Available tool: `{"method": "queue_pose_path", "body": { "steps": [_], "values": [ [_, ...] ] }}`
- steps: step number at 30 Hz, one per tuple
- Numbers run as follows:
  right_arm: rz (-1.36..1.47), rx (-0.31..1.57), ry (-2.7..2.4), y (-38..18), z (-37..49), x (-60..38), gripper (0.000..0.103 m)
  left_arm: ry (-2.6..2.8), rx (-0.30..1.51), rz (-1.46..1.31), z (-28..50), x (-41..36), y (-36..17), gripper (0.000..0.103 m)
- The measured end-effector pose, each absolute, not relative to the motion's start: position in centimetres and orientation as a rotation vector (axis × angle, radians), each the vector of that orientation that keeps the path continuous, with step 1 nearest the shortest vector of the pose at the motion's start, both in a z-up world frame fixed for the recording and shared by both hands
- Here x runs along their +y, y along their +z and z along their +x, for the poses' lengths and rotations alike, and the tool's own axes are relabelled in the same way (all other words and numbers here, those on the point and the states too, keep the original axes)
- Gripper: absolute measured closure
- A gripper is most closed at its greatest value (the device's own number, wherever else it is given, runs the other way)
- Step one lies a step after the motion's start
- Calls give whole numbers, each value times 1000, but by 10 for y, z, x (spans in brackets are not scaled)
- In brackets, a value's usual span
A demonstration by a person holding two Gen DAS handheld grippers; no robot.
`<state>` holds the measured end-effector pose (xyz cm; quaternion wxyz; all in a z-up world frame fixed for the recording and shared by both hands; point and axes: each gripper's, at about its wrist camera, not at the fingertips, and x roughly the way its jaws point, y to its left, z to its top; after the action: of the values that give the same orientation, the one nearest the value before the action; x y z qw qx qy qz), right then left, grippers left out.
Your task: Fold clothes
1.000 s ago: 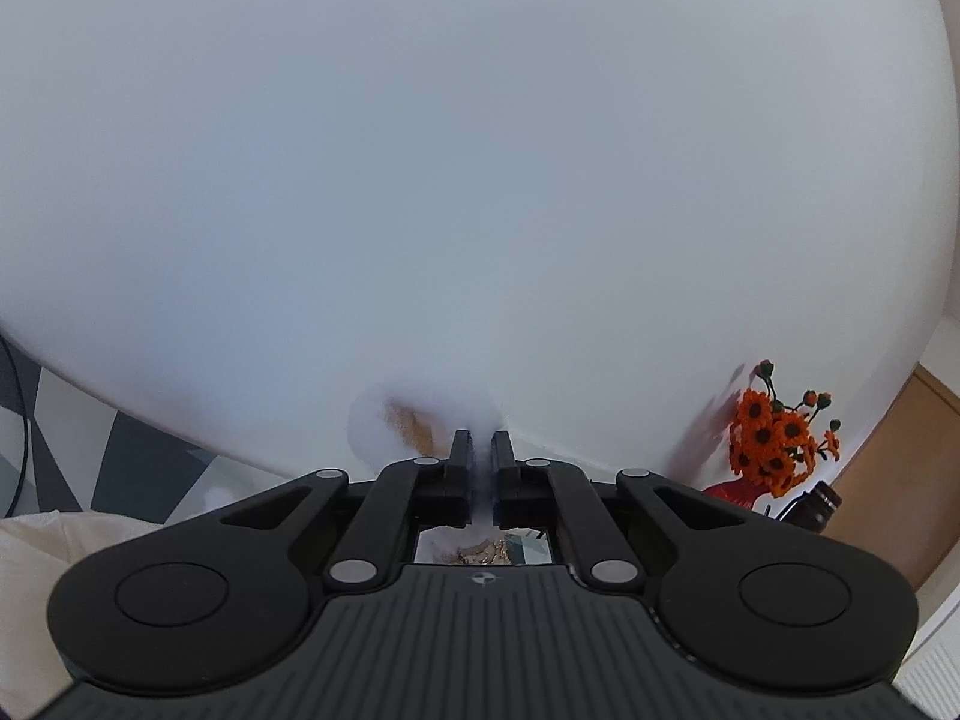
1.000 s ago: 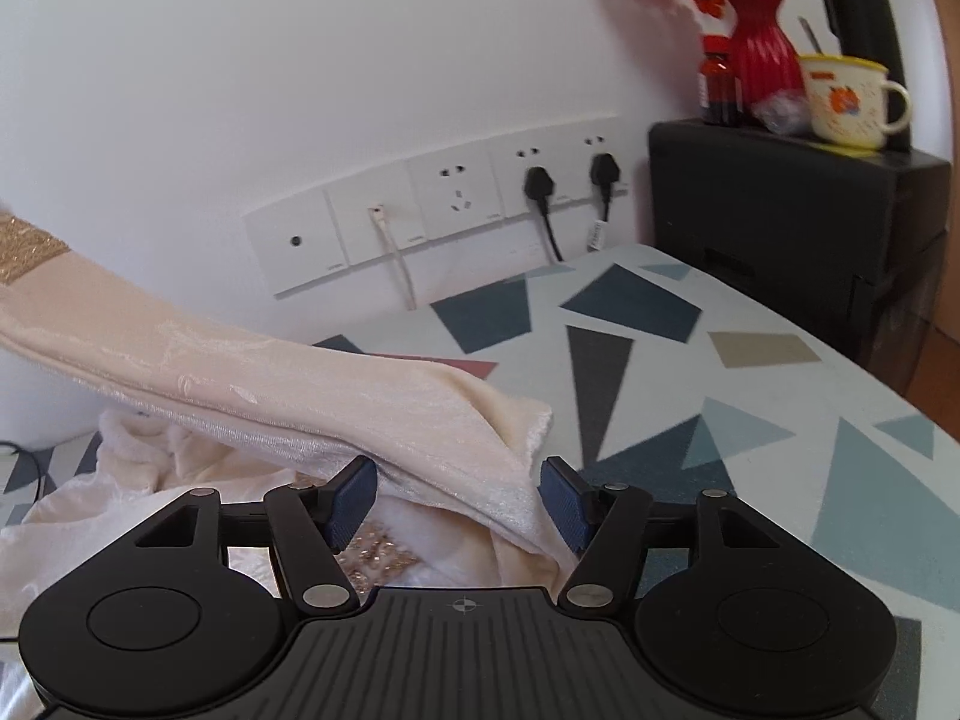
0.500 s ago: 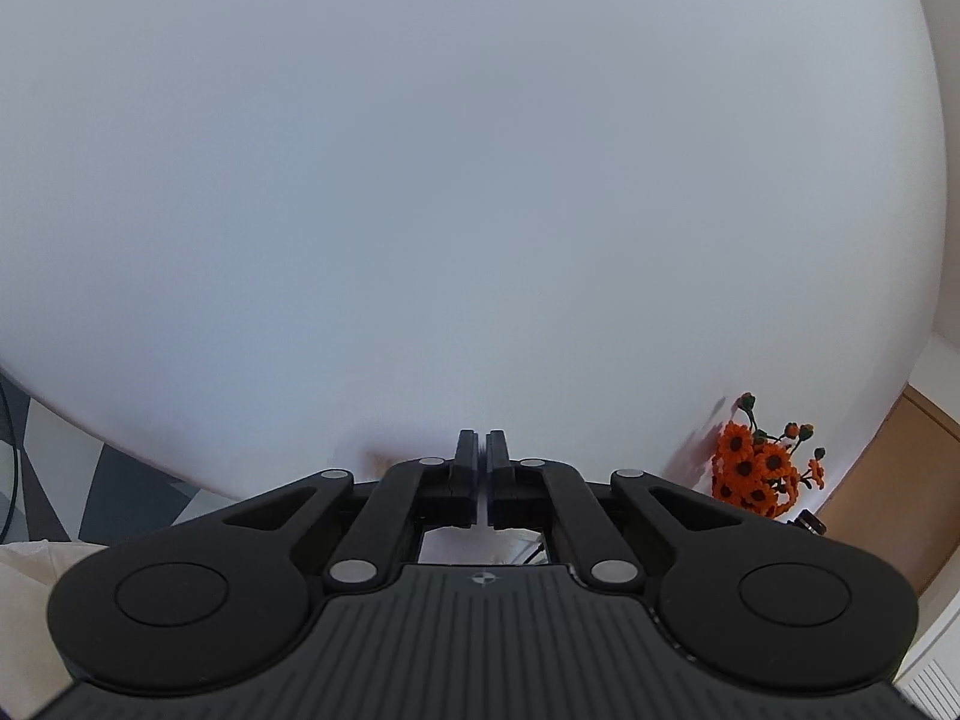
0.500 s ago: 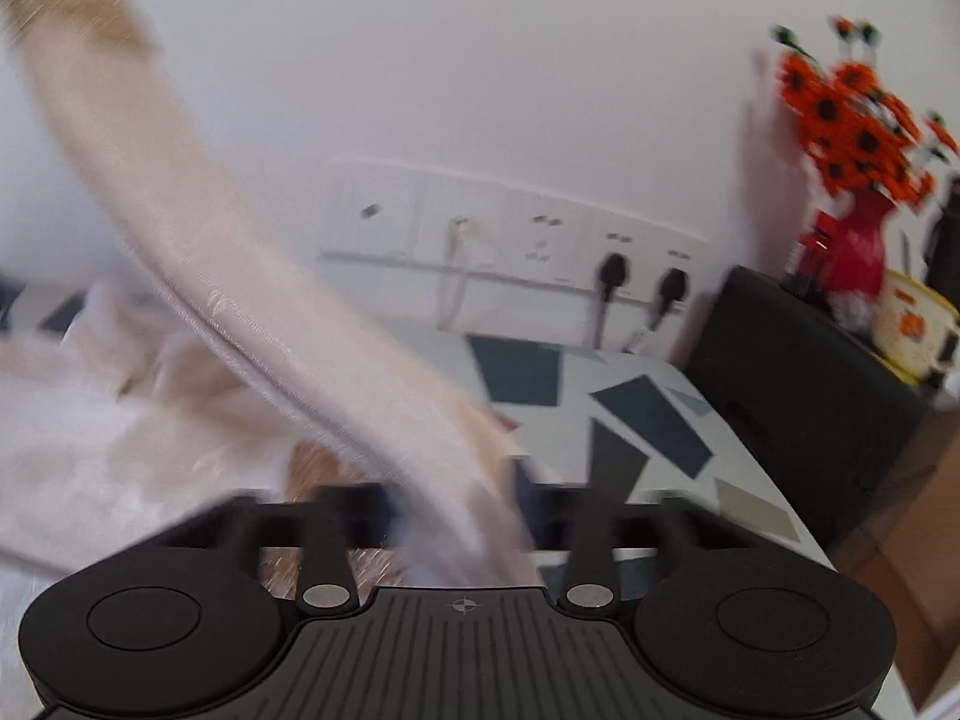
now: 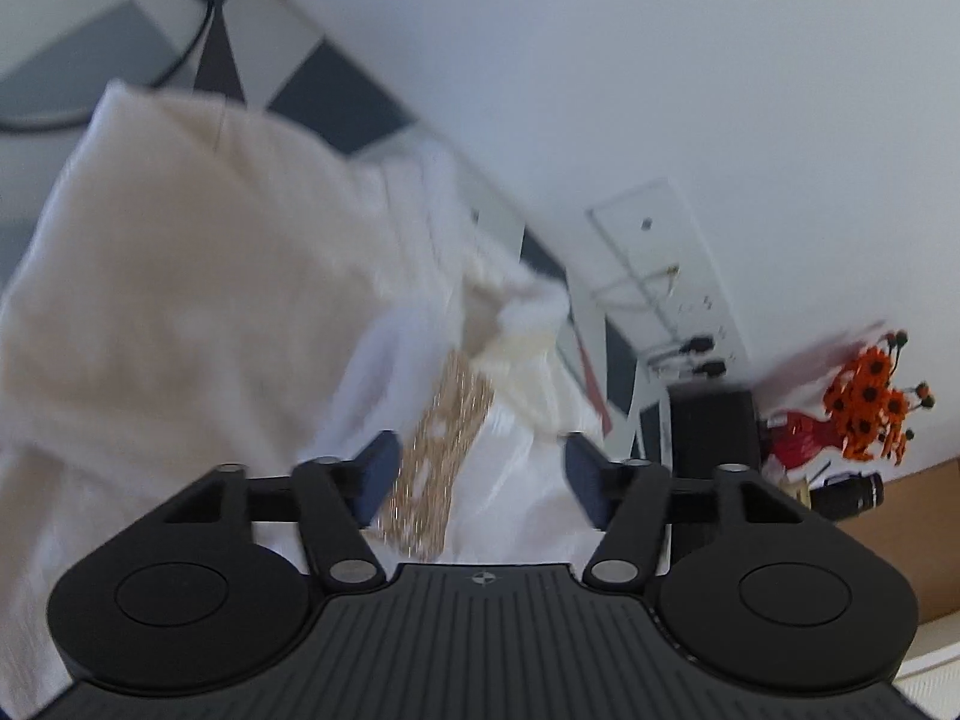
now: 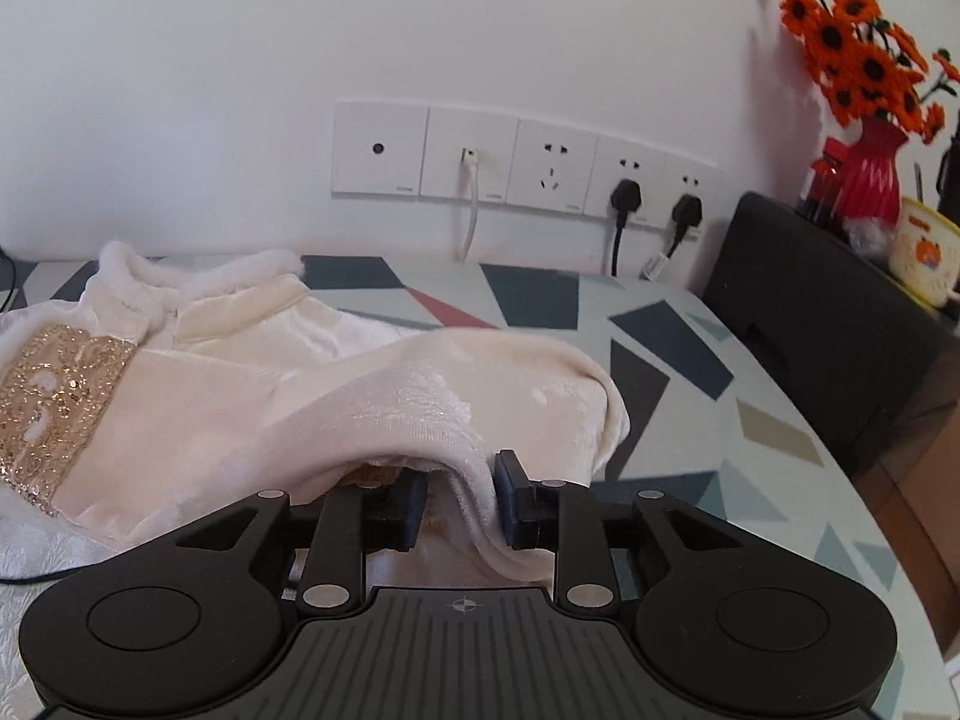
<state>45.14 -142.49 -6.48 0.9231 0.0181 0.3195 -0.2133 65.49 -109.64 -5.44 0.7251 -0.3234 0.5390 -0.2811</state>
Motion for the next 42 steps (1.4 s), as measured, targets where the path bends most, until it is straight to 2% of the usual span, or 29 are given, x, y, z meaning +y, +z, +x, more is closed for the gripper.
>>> {"method": "queue_pose_path", "body": {
  "steps": [4, 7, 9, 12, 18, 21, 28, 33, 38, 40, 42],
  "values": [
    [-30, 672, -391, -63, 450, -1416, 81, -605, 1312, -709, 632, -1124, -93, 26],
    [-82, 680, -356, -60, 449, -1410, 80, -550, 1329, -754, 632, -1116, -106, 26],
    [-116, 685, -332, -59, 448, -1405, 71, -529, 1301, -727, 636, -1112, -100, 26],
    [-168, 692, -296, -57, 447, -1399, 68, -499, 1259, -685, 641, -1106, -90, 26],
    [-398, 680, -193, -62, 452, -1363, 48, -451, 1204, -596, 652, -1099, -71, 26],
    [-481, 665, -189, -60, 453, -1355, 47, -436, 1181, -576, 656, -1093, -65, 26],
    [-271, 580, -170, -26, 435, -1377, 47, -428, 1193, -616, 661, -1086, -67, 26],
    [-289, 568, 10, -37, 443, -1352, 47, -441, 1207, -625, 663, -1089, -66, 26],
    [-415, 634, 209, -68, 468, -1315, 51, -472, 1221, -561, 659, -1099, -64, 24],
    [-454, 665, 251, -78, 479, -1306, 59, -484, 1231, -550, 657, -1102, -65, 23],
    [-446, 697, 259, -81, 488, -1306, 82, -494, 1239, -548, 655, -1104, -65, 23]
  ]
}}
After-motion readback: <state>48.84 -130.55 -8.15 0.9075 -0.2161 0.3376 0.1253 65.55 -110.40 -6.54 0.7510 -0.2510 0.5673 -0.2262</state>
